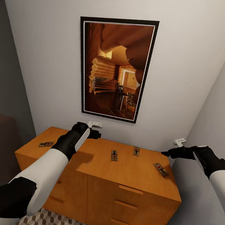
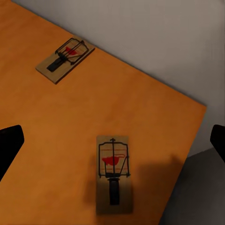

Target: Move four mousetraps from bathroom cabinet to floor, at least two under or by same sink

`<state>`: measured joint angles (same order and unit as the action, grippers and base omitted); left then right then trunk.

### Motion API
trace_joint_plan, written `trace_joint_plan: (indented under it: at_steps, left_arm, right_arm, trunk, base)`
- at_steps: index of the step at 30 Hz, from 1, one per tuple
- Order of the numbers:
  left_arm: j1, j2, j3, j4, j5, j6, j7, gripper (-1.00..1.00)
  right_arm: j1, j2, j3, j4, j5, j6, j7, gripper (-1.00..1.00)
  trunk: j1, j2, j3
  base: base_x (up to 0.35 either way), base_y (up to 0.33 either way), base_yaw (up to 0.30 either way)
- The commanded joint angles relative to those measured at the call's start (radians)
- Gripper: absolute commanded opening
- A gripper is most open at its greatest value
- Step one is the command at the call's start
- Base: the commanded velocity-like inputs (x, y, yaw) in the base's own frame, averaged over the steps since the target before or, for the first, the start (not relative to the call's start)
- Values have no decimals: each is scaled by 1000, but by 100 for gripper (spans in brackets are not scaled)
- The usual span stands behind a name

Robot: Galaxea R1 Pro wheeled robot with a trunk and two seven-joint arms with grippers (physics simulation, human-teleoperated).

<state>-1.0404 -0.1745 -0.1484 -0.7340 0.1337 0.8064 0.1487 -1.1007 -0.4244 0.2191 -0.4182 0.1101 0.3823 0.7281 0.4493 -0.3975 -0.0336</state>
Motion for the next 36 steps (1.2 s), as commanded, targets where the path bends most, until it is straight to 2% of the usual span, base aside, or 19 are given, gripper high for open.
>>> trace_joint_plan:
  at_steps: [1,10,14,17,21,22,24,29,36]
  left_arm:
    - [-1,0,-2,-1,11,4,9,100]
    - [0,0,-2,-1,11,4,9,100]
    - [0,0,-6,0,11,4,9,100]
    - [0,0,-30,4,11,4,9,100]
    - [0,0,-91,15,11,4,9,100]
    - [0,0,-118,20,12,4,9,100]
    - [0,0,-136,24,14,4,9,100]
    - [0,0,-158,28,29,3,9,100]
    - [0,0,-167,30,62,-8,9,100]
  right_arm:
    - [-1,0,0,-2,9,3,6,100]
    - [-1,0,2,-2,14,4,8,100]
    - [-1,0,2,-2,36,4,9,100]
    - [-1,0,1,-2,55,4,11,100]
    - [-1,1,1,-2,70,4,14,100]
    - [-1,1,1,-2,74,4,15,100]
    - [-1,1,0,-2,77,4,16,100]
    - [-1,1,0,-2,80,4,17,100]
    - [-1,1,0,-2,80,4,17,100]
  trunk:
    - [1,-2,-2]
    - [1,-2,-2]
    - [1,-2,-2]
    - [1,-2,-2]
    - [1,-2,-2]
    - [1,-2,-2]
    - [1,-2,-2]
    - [1,-2,-2]
    - [1,-2,-2]
  base:
    - [10,0,0]
    - [4,0,0]
    - [0,0,0]
    - [0,0,0]
    - [0,0,0]
    - [0,0,0]
    - [0,0,0]
    - [0,0,0]
    - [85,0,0]
